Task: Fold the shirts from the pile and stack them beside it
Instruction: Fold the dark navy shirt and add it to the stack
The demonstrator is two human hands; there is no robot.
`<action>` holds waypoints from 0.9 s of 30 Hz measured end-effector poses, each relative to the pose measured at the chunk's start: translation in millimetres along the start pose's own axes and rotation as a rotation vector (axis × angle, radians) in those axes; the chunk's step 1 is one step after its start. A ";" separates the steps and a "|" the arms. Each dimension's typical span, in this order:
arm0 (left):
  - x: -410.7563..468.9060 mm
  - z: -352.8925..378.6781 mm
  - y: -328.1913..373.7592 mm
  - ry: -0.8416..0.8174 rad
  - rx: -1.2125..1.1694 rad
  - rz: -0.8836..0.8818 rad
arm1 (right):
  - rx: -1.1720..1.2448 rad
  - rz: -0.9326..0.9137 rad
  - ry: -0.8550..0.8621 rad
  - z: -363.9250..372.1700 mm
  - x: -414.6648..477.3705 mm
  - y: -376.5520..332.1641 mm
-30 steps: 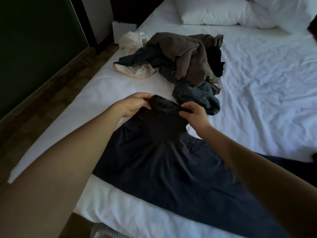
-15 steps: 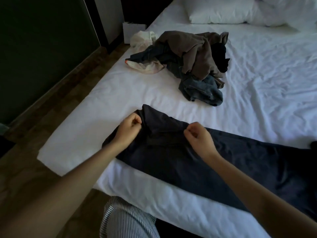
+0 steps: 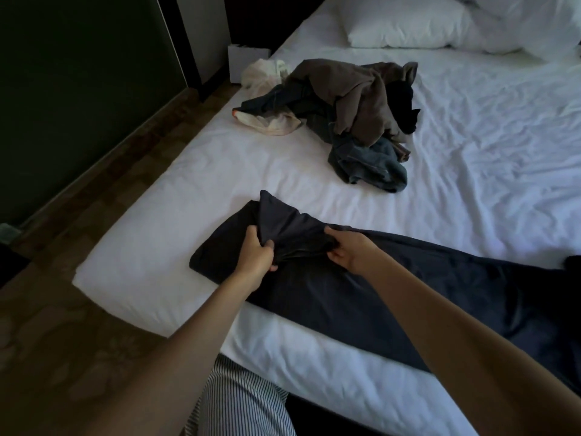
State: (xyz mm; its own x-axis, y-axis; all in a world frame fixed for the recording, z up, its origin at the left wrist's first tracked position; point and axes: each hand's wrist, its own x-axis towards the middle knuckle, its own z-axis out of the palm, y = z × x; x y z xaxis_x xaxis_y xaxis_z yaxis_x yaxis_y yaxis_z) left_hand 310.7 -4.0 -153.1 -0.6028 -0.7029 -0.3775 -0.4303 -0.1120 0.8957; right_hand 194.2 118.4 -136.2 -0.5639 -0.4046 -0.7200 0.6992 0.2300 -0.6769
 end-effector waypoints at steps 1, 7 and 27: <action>-1.0 -3.1 -2.8 -0.013 0.040 0.019 | 0.007 -0.040 -0.005 -2.5 0.5 3.5; 6.3 -7.7 12.3 -0.080 0.085 -0.027 | 0.000 -0.093 -0.329 -18.1 -18.4 18.2; 10.9 -0.8 -30.3 -0.135 1.269 0.549 | -1.747 -0.797 0.096 -26.0 -15.3 76.1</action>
State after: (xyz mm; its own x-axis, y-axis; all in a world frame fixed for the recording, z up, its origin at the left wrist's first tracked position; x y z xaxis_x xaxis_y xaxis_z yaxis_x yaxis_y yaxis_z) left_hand 317.7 -8.8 -184.1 -0.9199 -0.3680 -0.1357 -0.3855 0.9121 0.1397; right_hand 244.7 165.1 -180.7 -0.5448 -0.8198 -0.1763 -0.8106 0.5687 -0.1399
